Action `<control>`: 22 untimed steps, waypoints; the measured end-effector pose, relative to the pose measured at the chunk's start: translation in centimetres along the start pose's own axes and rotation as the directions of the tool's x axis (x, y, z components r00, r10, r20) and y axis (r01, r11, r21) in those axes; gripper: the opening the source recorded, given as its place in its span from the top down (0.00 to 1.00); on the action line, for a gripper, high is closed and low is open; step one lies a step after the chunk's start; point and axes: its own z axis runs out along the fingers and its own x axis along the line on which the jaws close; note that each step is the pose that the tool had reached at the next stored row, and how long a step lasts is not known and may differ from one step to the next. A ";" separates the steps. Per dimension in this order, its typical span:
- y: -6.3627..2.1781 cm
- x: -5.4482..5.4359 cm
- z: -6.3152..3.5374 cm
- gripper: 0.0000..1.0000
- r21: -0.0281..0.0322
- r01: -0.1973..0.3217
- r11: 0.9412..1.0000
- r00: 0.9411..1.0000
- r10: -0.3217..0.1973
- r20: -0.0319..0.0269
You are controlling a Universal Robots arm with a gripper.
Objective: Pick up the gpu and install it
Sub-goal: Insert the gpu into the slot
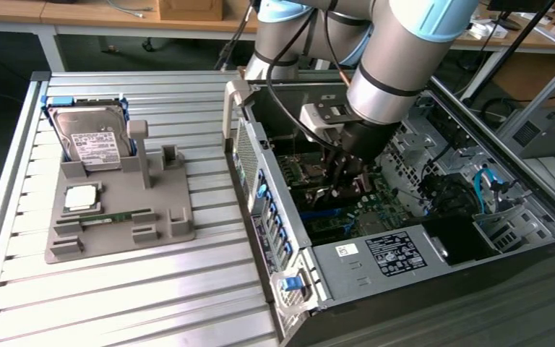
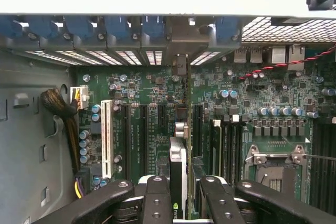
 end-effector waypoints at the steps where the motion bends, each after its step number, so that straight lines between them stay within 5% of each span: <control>1: 0.00 0.0 0.01 0.73 0.000 0.000 1.000 1.000 0.000 0.000; 22: -0.08 0.0 0.71 0.73 0.000 -0.014 1.000 1.000 0.014 0.000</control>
